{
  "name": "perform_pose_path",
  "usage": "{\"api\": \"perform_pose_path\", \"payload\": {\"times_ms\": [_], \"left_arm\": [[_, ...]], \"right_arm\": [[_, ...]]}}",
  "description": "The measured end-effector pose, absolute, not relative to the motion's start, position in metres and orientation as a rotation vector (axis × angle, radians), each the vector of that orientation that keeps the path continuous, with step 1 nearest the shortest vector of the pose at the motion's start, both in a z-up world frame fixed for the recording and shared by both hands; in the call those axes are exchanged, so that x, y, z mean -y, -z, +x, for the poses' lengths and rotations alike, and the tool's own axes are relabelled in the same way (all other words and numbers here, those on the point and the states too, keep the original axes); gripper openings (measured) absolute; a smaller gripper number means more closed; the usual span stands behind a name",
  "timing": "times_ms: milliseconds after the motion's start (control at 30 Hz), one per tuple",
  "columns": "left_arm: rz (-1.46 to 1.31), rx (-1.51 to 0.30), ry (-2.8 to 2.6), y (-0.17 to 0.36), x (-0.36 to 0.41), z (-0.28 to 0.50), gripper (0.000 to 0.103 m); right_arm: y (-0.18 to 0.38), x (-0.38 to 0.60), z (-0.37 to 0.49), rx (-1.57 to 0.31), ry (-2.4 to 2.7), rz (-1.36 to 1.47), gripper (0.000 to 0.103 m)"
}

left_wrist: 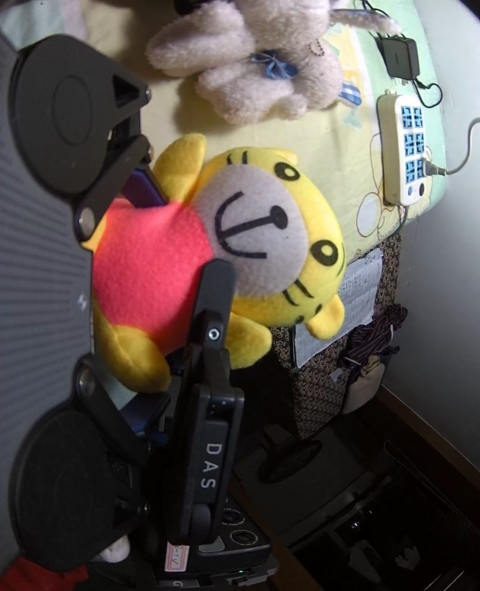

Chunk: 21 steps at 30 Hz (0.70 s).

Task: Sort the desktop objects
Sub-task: 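Carry the held tiger plush over the red box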

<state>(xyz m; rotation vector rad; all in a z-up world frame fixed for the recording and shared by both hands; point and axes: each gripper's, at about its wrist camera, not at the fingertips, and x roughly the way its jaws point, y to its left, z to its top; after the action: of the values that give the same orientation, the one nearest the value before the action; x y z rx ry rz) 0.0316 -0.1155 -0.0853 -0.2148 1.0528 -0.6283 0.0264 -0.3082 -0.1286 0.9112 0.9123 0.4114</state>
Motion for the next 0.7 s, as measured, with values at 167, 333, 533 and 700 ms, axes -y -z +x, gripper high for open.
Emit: {"api": "perform_pose_path", "payload": {"times_ms": [167,333,533,700], "left_arm": [[-0.196,-1.025,0.630,0.076,0.099,0.009,0.101],[-0.185,-0.997,0.651,0.066,0.074,-0.010,0.101],[-0.141,-0.968,0.685,0.052,0.033,-0.034,0.101],[-0.117,-0.939,0.714,0.042,-0.005,-0.050,0.100]], "right_arm": [[0.117,0.289,0.013,-0.913,-0.443,0.869,0.047],[0.102,0.263,-0.006,-0.882,-0.447,0.832,0.047],[0.091,0.222,-0.032,-0.843,-0.431,0.860,0.047],[0.077,0.184,-0.049,-0.798,-0.427,0.849,0.047]]}}
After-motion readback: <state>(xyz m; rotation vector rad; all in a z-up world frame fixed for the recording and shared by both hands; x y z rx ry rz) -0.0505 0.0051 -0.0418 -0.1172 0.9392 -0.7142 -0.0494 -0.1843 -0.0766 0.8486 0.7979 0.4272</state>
